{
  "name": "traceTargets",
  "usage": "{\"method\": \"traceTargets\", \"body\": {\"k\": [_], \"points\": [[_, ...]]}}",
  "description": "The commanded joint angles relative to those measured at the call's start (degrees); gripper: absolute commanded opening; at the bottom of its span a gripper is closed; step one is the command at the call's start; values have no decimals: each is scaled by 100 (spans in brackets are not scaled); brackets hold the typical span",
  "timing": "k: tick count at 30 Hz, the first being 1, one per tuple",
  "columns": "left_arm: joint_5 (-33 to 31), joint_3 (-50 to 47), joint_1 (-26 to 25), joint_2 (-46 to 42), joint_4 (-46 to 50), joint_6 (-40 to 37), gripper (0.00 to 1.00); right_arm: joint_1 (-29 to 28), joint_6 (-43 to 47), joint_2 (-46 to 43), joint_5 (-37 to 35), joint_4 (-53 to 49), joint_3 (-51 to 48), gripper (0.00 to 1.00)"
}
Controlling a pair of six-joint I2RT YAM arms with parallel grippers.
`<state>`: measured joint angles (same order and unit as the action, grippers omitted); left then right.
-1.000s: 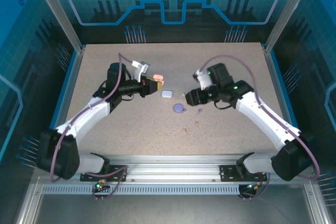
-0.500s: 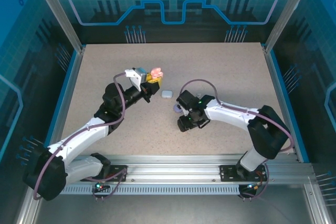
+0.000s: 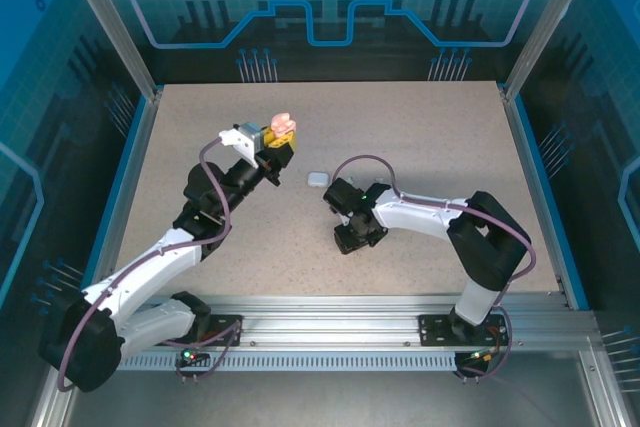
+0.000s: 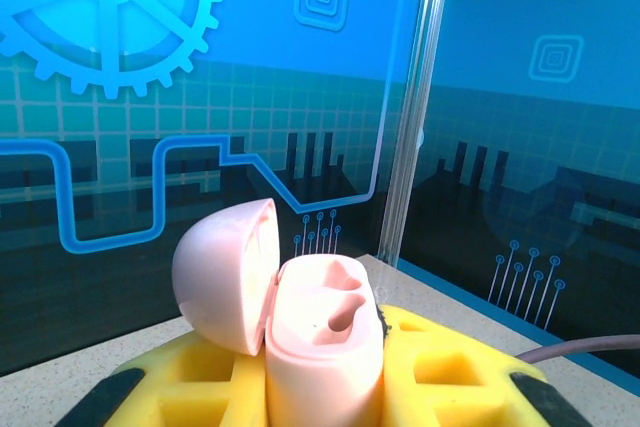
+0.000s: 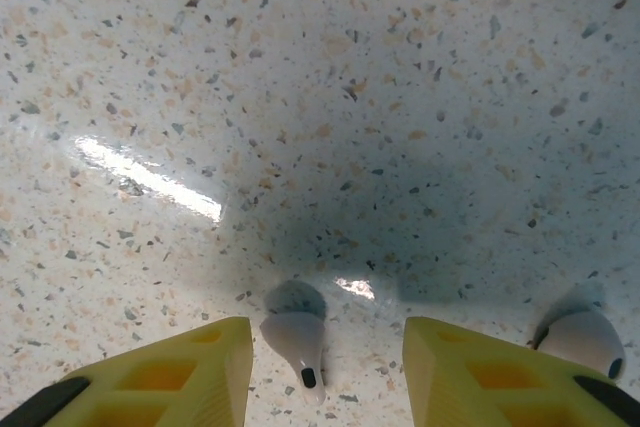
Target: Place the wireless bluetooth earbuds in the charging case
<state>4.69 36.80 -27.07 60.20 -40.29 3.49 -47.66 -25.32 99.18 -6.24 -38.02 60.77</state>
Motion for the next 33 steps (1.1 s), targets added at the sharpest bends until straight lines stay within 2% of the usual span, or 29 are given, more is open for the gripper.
{"method": "traceTargets", "body": {"k": [1, 28, 33], "points": [[-99, 191, -26, -114, -221, -45, 0, -105, -47, 133, -24, -59, 103, 43], [95, 354, -24, -158, 136, 0, 0, -239, -114, 496, -111, 31, 2, 35], [186, 363, -22, -158, 179, 20, 0, -242, -134, 575, -99, 53, 5, 27]]}}
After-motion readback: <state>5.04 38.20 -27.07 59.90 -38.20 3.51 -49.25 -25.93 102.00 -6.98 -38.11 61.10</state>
